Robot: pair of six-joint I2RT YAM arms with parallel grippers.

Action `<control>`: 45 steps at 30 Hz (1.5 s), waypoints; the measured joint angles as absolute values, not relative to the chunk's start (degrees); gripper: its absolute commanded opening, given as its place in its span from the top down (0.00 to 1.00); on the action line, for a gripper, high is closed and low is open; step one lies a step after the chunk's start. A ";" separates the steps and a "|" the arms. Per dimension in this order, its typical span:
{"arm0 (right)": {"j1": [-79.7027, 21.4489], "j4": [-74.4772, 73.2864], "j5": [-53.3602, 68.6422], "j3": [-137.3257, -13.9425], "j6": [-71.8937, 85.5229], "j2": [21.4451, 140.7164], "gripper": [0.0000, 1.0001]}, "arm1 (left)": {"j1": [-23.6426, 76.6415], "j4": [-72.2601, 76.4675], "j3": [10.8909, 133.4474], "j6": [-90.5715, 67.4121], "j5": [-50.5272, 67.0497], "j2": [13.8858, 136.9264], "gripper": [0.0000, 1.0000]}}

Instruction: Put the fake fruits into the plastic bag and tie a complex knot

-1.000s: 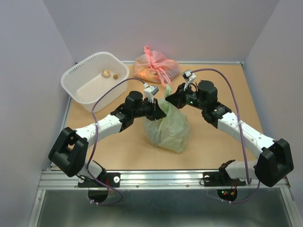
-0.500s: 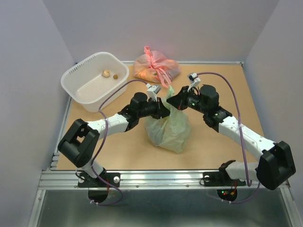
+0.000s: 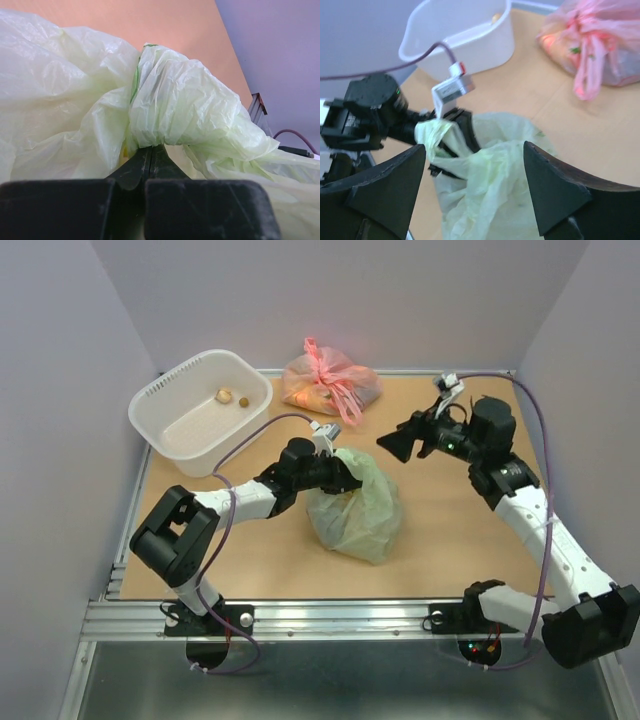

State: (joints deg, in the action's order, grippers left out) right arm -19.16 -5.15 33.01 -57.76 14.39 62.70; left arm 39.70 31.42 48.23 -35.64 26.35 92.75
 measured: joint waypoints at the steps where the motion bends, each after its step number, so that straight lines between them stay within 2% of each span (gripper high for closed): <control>1: -16.51 -6.33 34.81 -60.29 14.85 63.48 0.38 | 39.70 31.33 48.23 -35.70 26.24 92.77 1.00; 5: -10.90 -7.42 39.07 -66.76 15.18 70.32 0.59 | 39.70 30.13 48.23 -36.16 25.10 92.88 1.00; 7: -10.57 -8.64 40.91 -67.05 14.33 74.76 0.60 | 39.68 29.78 48.23 -36.42 24.75 93.19 1.00; 10: -10.59 -11.16 42.78 -66.54 12.78 80.68 0.52 | 39.70 29.67 48.25 -36.80 24.75 93.93 1.00; 11: -10.59 -11.62 43.29 -66.08 12.12 81.84 0.38 | 39.70 29.69 48.25 -36.97 24.77 94.13 1.00; 13: -10.59 -13.04 45.39 -63.70 11.03 83.59 0.26 | 39.70 29.95 48.25 -37.17 25.04 94.30 1.00; 19: -10.94 -14.83 50.28 -58.35 9.78 83.66 0.11 | 39.64 32.71 48.45 -38.30 26.50 94.35 1.00; 23: -11.46 -14.90 53.52 -55.48 10.13 83.66 0.07 | 39.33 35.70 48.93 -39.53 28.38 94.80 1.00; 30: -15.14 -13.21 57.21 -50.98 12.53 83.57 0.09 | 39.03 41.45 50.68 -42.13 31.33 96.36 1.00; 32: -18.04 -10.13 57.19 -49.71 15.05 83.07 0.12 | 38.96 42.44 50.96 -42.63 31.73 96.90 1.00; 37: -25.80 -1.67 55.33 -45.84 23.57 82.54 0.11 | 38.63 43.92 51.05 -43.77 33.85 97.89 1.00; 43: -25.04 -0.03 52.03 -45.25 26.72 77.82 0.07 | 37.47 44.40 51.05 -44.47 34.96 97.89 1.00; 44: -23.79 -1.56 51.57 -45.28 25.67 75.79 0.10 | 37.41 44.40 51.05 -44.47 35.00 97.89 1.00; 45: -22.63 -3.20 51.07 -45.32 24.53 74.04 0.20 | 37.39 44.40 51.05 -44.47 35.11 97.89 1.00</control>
State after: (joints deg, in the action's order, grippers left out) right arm -22.63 -3.20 51.07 -45.32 24.53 74.04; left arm 37.39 44.40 51.05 -44.47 35.11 97.89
